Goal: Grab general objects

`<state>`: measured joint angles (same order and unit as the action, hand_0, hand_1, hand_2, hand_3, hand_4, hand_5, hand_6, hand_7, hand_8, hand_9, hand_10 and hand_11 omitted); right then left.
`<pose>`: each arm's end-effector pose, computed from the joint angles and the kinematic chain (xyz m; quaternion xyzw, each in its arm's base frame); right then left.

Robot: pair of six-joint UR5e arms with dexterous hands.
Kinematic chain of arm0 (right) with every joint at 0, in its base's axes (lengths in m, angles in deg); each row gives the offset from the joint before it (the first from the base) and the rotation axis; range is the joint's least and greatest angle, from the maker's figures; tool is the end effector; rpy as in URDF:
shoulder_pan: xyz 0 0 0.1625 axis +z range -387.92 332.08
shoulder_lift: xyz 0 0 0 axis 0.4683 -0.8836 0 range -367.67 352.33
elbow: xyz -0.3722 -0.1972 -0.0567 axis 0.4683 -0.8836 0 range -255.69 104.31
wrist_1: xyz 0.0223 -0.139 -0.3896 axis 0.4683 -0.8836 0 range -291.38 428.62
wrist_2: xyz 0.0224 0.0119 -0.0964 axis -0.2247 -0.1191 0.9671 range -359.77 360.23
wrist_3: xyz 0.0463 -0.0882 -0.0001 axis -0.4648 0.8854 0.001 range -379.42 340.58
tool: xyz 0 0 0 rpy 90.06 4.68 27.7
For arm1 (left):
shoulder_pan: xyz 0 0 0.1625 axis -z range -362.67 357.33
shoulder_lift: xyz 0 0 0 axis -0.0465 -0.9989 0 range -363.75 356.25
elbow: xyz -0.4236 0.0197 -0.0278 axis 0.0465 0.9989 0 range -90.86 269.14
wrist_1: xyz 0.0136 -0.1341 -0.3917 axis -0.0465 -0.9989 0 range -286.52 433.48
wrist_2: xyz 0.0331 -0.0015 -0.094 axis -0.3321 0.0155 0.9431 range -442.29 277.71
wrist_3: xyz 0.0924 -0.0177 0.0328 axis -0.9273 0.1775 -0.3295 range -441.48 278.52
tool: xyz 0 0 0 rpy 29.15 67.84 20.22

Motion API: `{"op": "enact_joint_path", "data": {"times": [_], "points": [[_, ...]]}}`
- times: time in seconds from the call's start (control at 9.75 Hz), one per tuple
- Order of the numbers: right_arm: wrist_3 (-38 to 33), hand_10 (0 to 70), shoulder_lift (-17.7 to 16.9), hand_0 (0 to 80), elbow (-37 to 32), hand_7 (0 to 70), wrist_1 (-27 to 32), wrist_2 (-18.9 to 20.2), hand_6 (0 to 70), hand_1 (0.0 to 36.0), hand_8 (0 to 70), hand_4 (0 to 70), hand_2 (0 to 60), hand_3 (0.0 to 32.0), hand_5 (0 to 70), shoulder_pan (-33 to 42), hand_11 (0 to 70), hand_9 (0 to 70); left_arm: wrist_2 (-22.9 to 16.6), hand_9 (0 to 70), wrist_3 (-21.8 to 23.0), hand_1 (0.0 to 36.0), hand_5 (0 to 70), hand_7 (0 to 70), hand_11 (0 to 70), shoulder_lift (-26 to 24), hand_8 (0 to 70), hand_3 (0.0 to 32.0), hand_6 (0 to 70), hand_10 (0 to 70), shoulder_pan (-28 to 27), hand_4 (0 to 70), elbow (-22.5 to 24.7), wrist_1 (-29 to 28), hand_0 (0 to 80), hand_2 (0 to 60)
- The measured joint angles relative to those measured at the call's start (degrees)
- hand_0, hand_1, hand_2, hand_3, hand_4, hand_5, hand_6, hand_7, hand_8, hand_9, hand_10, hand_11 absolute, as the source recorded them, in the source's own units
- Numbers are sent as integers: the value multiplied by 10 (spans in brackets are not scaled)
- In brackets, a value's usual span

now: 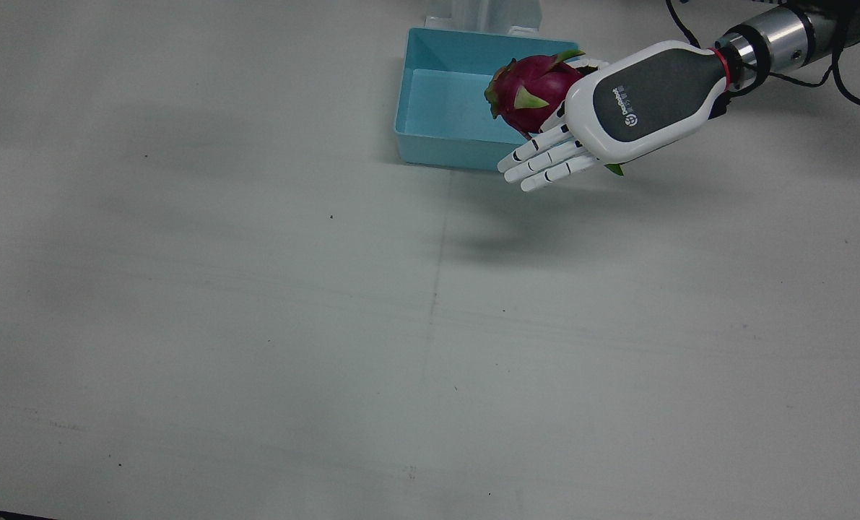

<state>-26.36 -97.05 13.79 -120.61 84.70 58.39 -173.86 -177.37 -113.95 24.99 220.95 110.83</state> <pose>0.1117 -0.4871 0.7010 0.0234 0.6484 -0.7591 0.0529 0.3495 -0.3305 0.2641 0.2358 0.8080 -0.0906 0.5322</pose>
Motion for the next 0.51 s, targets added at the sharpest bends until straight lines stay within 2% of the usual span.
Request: {"op": "enact_joint_path", "data": {"times": [0.31,0.41,0.51], "points": [[0,0,0,0,0,0,0,0,0,0,0,0,0,0,0,0,0,0,34,38,1,160,585,234,89,-28,146,0,126,62,-54,528,-1,-1,438,600],[0,0,0,0,0,0,0,0,0,0,0,0,0,0,0,0,0,0,42,34,3,123,562,221,82,-41,142,0,116,59,-69,497,-4,-1,419,486],[0,0,0,0,0,0,0,0,0,0,0,0,0,0,0,0,0,0,47,25,15,40,498,196,67,-52,132,0,97,52,-80,414,-17,-5,381,212]]}}
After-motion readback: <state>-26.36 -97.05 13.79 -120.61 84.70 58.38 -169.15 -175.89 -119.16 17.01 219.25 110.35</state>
